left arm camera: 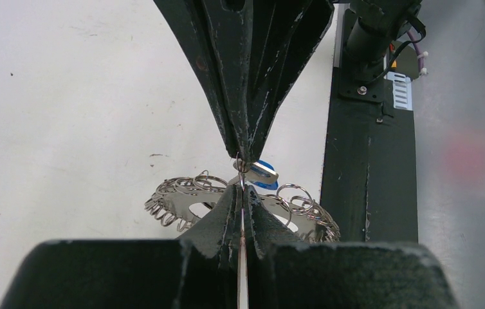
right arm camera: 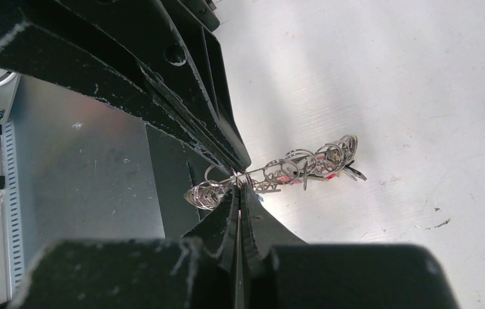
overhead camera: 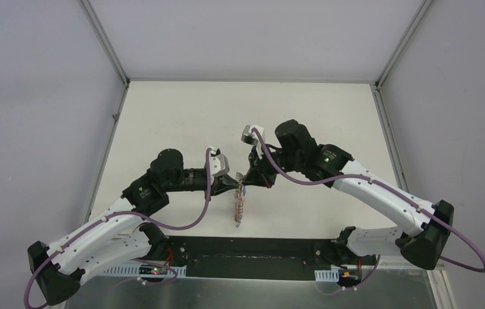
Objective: Put the keys on the keyring
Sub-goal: Insert the key onto the keyring.
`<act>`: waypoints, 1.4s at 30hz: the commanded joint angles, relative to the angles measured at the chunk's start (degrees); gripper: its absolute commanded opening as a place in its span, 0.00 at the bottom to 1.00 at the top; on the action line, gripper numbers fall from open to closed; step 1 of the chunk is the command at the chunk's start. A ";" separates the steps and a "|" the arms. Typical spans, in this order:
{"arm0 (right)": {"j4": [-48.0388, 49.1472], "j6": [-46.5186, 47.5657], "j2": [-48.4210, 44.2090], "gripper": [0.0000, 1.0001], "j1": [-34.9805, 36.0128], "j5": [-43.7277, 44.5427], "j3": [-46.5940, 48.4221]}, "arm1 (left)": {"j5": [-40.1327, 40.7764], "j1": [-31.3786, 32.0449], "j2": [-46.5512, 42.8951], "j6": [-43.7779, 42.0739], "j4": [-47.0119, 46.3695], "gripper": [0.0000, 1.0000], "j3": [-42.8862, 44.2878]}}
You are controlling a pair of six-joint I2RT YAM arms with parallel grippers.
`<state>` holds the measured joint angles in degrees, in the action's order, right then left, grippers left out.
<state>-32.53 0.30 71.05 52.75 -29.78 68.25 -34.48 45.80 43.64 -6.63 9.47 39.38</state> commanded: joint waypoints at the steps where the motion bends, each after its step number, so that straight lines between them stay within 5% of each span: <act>1: 0.81 0.15 0.01 0.00 -0.06 2.21 1.38 | -0.68 0.63 -1.01 0.51 -3.76 0.00 0.61; 30: -1.27 -2.66 2.78 0.00 -0.11 5.16 -0.43 | 0.55 0.61 -2.48 1.25 -4.03 0.00 -0.20; 42: 12.84 -1.87 -9.52 0.50 -0.10 9.45 -10.50 | 0.90 0.63 -3.36 1.56 -5.87 0.00 -1.23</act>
<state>-28.69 -2.15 68.90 52.75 -25.06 59.94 -32.97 45.82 41.52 -5.54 9.34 37.63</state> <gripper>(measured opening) 0.449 0.008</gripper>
